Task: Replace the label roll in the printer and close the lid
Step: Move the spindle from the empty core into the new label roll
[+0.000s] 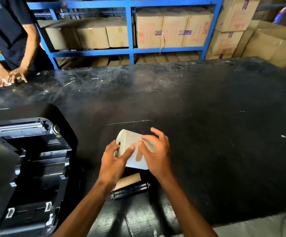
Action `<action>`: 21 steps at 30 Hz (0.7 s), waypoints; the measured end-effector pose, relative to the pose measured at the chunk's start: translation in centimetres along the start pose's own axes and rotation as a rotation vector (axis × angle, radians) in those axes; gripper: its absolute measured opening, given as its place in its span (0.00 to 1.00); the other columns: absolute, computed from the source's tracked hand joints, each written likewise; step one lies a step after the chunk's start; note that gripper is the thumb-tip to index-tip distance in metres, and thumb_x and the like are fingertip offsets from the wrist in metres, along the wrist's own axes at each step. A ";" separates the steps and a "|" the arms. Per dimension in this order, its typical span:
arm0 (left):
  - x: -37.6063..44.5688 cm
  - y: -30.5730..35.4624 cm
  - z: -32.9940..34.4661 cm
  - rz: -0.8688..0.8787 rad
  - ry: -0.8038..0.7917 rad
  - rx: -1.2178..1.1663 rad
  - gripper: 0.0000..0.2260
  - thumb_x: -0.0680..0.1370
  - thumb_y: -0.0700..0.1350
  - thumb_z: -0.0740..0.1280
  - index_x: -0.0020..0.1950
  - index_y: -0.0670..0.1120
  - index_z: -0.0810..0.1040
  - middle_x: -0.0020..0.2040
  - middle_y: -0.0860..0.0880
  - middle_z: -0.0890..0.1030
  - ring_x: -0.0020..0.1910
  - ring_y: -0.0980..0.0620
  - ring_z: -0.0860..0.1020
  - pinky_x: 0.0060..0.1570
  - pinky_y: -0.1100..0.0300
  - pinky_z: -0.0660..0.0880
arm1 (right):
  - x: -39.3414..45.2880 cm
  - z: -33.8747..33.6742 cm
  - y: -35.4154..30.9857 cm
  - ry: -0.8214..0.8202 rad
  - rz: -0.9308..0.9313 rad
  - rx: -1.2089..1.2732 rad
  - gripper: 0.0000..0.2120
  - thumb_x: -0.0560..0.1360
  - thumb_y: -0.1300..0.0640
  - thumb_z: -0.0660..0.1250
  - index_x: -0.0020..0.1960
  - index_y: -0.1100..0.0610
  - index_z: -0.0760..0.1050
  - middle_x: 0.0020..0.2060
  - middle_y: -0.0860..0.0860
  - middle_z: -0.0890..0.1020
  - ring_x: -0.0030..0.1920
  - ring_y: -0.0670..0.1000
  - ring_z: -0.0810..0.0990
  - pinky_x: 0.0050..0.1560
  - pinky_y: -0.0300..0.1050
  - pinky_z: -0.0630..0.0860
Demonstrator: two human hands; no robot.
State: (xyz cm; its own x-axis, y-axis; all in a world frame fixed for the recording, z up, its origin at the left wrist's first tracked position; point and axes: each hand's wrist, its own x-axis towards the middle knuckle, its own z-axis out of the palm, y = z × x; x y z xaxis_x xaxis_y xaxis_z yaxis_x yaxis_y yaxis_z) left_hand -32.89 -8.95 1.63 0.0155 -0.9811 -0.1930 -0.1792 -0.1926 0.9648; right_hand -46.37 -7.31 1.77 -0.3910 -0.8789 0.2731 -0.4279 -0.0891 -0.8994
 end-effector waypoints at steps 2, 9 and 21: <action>-0.4 0.2 -0.3 0.033 0.008 0.004 0.22 0.71 0.57 0.74 0.59 0.45 0.80 0.72 0.49 0.70 0.66 0.47 0.74 0.67 0.44 0.71 | -0.4 0.0 -0.2 0.070 -0.021 0.059 0.02 0.70 0.61 0.73 0.42 0.59 0.81 0.54 0.49 0.76 0.57 0.52 0.75 0.60 0.53 0.72; -0.6 0.8 -1.1 -0.098 0.050 -0.089 0.17 0.72 0.56 0.73 0.44 0.41 0.83 0.42 0.44 0.86 0.43 0.45 0.82 0.48 0.47 0.80 | -1.9 -0.8 -0.5 0.058 -0.093 0.270 0.03 0.70 0.61 0.68 0.39 0.59 0.78 0.54 0.52 0.78 0.57 0.47 0.77 0.59 0.40 0.71; 0.4 -1.4 -5.2 -0.343 0.086 -0.355 0.15 0.74 0.54 0.71 0.52 0.43 0.79 0.50 0.44 0.83 0.50 0.45 0.81 0.38 0.48 0.82 | -4.5 -2.5 15.0 -0.216 0.216 -0.447 0.05 0.69 0.54 0.74 0.40 0.54 0.79 0.67 0.55 0.73 0.67 0.56 0.67 0.62 0.48 0.61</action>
State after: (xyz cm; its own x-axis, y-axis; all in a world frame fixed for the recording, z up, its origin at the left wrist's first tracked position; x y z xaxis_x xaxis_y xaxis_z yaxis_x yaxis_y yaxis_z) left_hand -27.55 -9.19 1.16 0.0982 -0.8555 -0.5083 0.1959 -0.4842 0.8528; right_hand -53.10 -3.50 -12.06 -0.3519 -0.9358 -0.0205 -0.6796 0.2705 -0.6819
